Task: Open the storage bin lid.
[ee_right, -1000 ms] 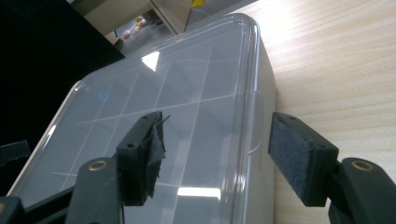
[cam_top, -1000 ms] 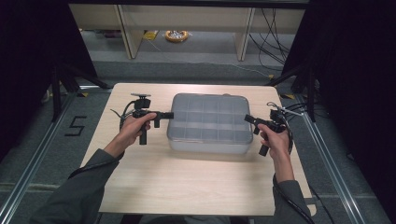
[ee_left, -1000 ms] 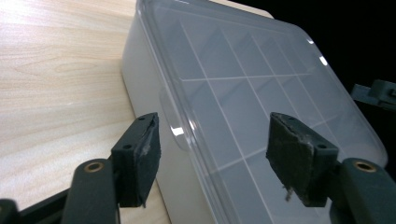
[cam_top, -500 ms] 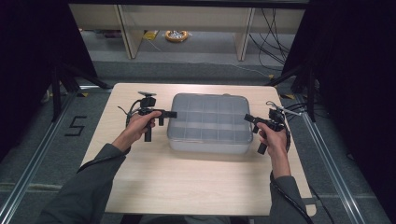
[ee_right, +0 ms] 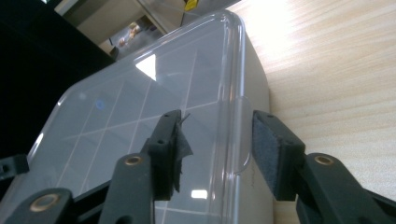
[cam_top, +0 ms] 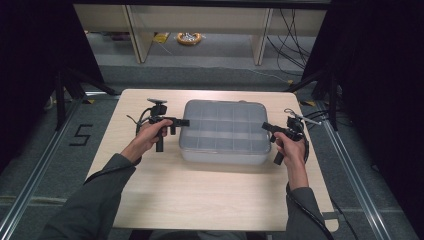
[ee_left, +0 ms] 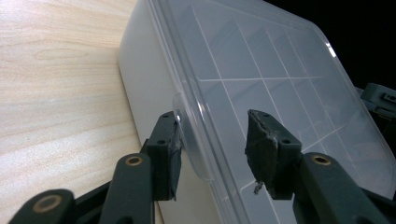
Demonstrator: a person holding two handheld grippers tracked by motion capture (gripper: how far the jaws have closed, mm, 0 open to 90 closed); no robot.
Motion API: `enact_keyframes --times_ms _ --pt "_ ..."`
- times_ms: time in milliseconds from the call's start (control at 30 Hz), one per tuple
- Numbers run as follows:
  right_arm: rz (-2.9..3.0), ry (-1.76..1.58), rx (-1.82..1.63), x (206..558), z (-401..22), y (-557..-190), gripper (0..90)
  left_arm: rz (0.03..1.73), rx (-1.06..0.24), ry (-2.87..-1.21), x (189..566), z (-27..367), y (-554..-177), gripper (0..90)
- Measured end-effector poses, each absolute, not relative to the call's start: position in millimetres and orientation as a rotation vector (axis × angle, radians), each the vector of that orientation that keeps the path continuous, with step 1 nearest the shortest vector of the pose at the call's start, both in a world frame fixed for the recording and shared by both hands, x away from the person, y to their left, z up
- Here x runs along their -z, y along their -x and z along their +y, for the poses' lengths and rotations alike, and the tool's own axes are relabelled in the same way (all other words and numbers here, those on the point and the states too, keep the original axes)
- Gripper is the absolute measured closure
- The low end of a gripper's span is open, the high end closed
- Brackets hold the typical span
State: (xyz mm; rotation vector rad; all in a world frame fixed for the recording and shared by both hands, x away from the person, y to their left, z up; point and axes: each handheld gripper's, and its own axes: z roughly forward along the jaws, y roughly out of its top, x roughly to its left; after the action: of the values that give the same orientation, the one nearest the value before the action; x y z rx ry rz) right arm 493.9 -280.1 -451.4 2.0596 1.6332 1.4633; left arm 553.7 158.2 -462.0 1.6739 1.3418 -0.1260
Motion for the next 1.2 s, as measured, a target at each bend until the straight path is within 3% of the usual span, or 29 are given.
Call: enact_keyframes --times_ms 500,1200 --pt "1.538 -1.92 -1.589 436 -284 -485 67.8 1.307 0.07 -1.625 435 162 -533 61.1" --pt "1.548 -1.876 -1.636 404 -282 -450 68.0 1.21 0.02 -1.622 408 169 -494 63.3"
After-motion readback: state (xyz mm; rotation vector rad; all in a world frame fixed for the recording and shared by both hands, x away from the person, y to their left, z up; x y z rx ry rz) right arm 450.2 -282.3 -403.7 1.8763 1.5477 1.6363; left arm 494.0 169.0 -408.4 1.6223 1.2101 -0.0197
